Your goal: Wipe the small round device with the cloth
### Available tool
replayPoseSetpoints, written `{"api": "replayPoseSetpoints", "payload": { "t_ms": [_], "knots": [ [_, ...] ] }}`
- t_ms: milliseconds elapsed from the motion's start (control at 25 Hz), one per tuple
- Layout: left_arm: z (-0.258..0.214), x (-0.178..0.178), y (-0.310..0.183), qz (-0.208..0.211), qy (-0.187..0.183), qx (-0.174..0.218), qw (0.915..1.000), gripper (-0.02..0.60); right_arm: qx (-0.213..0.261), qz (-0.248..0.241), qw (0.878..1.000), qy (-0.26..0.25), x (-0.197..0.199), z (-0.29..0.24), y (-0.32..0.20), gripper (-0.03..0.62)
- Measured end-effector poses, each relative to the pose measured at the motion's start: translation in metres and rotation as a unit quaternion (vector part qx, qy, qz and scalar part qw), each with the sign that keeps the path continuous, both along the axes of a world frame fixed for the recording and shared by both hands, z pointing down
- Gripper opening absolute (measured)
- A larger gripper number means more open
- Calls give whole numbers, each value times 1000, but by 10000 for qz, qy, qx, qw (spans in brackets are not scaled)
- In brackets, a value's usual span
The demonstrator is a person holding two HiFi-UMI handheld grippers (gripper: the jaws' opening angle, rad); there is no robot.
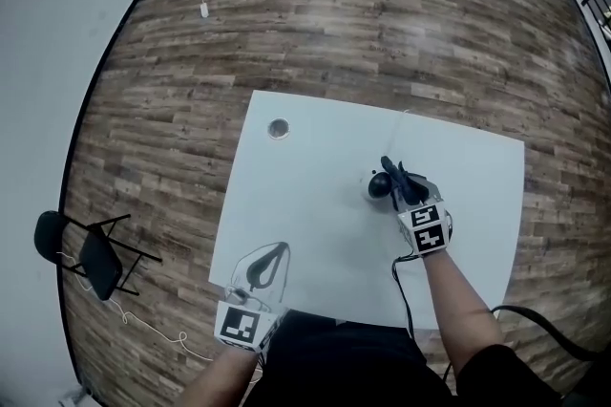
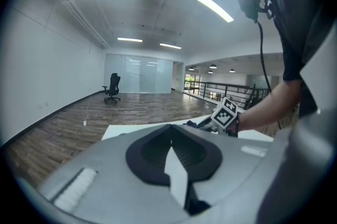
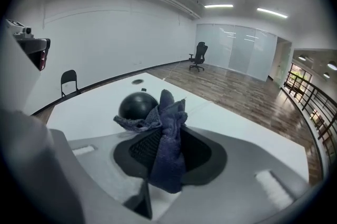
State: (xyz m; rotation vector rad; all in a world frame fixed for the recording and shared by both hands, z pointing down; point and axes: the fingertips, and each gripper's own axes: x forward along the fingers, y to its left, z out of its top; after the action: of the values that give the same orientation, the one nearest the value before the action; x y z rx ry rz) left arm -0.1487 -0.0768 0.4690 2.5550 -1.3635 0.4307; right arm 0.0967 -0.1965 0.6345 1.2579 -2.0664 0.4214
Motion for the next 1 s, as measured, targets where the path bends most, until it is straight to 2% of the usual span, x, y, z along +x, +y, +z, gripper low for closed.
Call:
{"api": "replayPoseSetpoints", "payload": {
  "t_ms": [80,240,400,560,760,920,1000],
  "knots": [
    [-3,4,1,-43,179,-32,9998,6,-124,-45,9999,-54,-5,6,7,107],
    [6,-2,8,140,-166,-28,9998,6,-310,-121,9994,-101,-19,19,19,108],
    [-7,13,7,133,102,-72,9998,6,-406,-386,9984,35,-31,27,30,109],
    [-3,5,7,364,-193,35,9991,6,-563,-600,9966,45,-54,33,45,108],
    [-2,6,9,498,-94,81,9987,6,-519,-853,9950,43,-74,36,62,108],
    [-6,-24,7,388,-27,117,9992,6,-274,-1376,9894,-369,-135,18,66,109],
    [-4,-33,4,299,44,132,9995,6,-306,-1439,9870,-649,-153,1,70,109]
  ]
}}
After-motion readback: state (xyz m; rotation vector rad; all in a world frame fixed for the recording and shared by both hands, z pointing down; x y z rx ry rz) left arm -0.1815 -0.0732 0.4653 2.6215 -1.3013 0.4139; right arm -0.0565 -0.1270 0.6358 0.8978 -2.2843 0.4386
